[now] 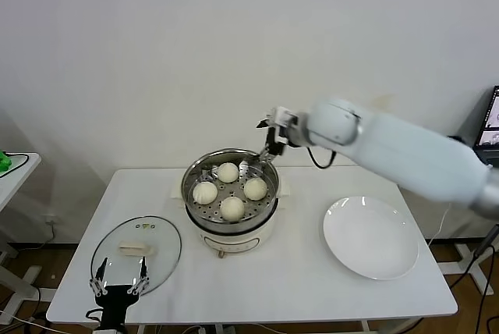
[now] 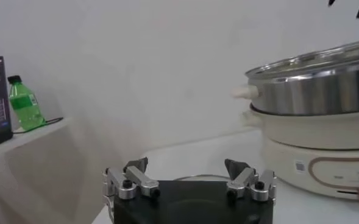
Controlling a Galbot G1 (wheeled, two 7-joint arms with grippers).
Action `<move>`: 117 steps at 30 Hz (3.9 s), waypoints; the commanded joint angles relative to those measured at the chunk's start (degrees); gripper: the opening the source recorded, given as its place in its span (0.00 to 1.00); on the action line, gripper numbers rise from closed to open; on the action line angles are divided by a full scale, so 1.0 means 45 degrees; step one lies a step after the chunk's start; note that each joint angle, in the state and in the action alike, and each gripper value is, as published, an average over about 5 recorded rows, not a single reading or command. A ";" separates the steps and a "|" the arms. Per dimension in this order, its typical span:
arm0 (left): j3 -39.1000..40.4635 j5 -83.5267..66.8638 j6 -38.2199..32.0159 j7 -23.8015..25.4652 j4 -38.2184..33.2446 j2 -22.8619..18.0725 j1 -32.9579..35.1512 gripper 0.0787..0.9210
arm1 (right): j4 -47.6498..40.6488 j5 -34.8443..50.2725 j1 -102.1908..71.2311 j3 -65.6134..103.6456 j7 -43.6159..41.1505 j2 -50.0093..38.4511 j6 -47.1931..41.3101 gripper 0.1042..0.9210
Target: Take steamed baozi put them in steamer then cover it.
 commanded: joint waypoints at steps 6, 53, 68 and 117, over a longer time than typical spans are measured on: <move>-0.0116 0.1010 -0.0822 0.0057 0.1743 0.0414 -0.0771 0.88 | 0.4257 -0.3918 -1.7499 1.6587 0.3979 -0.1438 0.6499 0.88; 0.0119 0.9686 0.0692 0.0491 0.5706 0.2406 -0.3295 0.88 | 0.3459 -0.0231 -2.4137 2.3548 -0.1567 0.6166 1.0723 0.88; 0.0325 0.9692 0.0858 0.0651 0.5426 0.2598 -0.3678 0.88 | 0.3421 -0.0296 -2.4140 2.3315 -0.1507 0.6333 1.0761 0.88; 0.1275 1.1436 0.0413 0.0247 0.6815 0.2059 -0.5036 0.17 | 0.3560 -0.0089 -2.4022 2.3159 -0.1309 0.6493 1.0668 0.88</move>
